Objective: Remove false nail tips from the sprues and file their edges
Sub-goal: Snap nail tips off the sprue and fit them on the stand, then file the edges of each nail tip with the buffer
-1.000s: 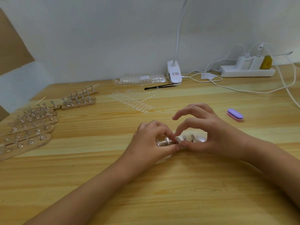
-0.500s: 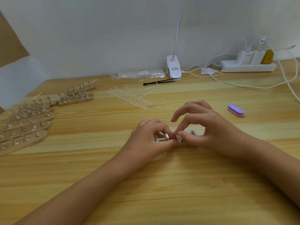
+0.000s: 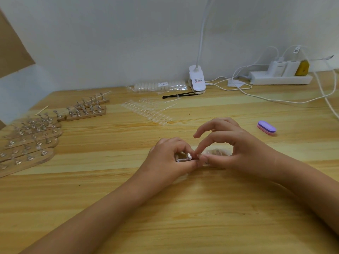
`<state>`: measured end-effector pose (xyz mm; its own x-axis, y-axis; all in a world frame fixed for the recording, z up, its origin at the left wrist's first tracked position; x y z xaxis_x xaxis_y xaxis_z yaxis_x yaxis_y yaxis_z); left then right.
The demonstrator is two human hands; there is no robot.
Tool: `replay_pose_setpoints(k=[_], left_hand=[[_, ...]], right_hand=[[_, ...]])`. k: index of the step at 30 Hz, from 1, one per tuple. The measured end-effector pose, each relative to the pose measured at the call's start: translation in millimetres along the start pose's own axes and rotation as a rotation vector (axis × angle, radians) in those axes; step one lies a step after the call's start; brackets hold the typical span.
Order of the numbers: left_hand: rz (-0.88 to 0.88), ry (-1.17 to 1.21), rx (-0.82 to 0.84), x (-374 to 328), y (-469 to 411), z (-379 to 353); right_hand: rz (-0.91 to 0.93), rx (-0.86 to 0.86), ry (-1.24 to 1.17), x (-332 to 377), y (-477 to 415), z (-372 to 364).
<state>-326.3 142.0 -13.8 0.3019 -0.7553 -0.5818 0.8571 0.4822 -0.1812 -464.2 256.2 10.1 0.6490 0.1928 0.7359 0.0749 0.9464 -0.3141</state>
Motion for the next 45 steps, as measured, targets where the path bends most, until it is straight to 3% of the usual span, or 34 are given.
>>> replay_pose_setpoints(k=[16,19,22,27,31,32,33,37,43,45], left_hand=[[-0.005,-0.015,0.002,-2,2,2],[-0.017,-0.056,0.037,-3,4,4],[0.017,-0.057,0.108,2,10,9],[0.0,-0.102,0.264,5,24,23],[-0.03,0.209,0.687,3,27,41],[-0.058,0.231,0.727,1,26,46],[-0.077,0.229,0.694,0,24,49],[-0.032,0.18,0.308,-3,3,44],[-0.2,-0.099,0.584,-31,-15,15],[-0.255,-0.153,0.609,-38,-18,11]], right_hand=[[0.022,0.053,0.001,-6,1,-2],[-0.074,0.051,-0.17,-6,3,5],[-0.129,-0.105,-0.353,-7,2,31],[-0.198,-0.314,0.067,-21,12,73],[-0.378,-0.261,0.088,-33,20,87],[-0.401,-0.24,0.114,-34,21,89],[-0.417,-0.229,0.156,-36,22,91],[-0.45,-0.25,0.36,-47,23,97],[-0.725,-0.204,0.45,-75,34,103],[-0.767,-0.157,0.455,-78,36,104]])
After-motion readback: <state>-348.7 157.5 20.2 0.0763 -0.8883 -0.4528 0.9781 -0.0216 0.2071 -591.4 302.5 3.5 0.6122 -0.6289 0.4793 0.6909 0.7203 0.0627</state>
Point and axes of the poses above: each hand's wrist, its own y-axis away from the middle knuckle, its own z-axis out of the back of the hand, x = y × z, the point moved 3 cm from there along -y, towards the middle knuckle, and after that the axes turned 14 degrees about -y, right-handed, at the moved point
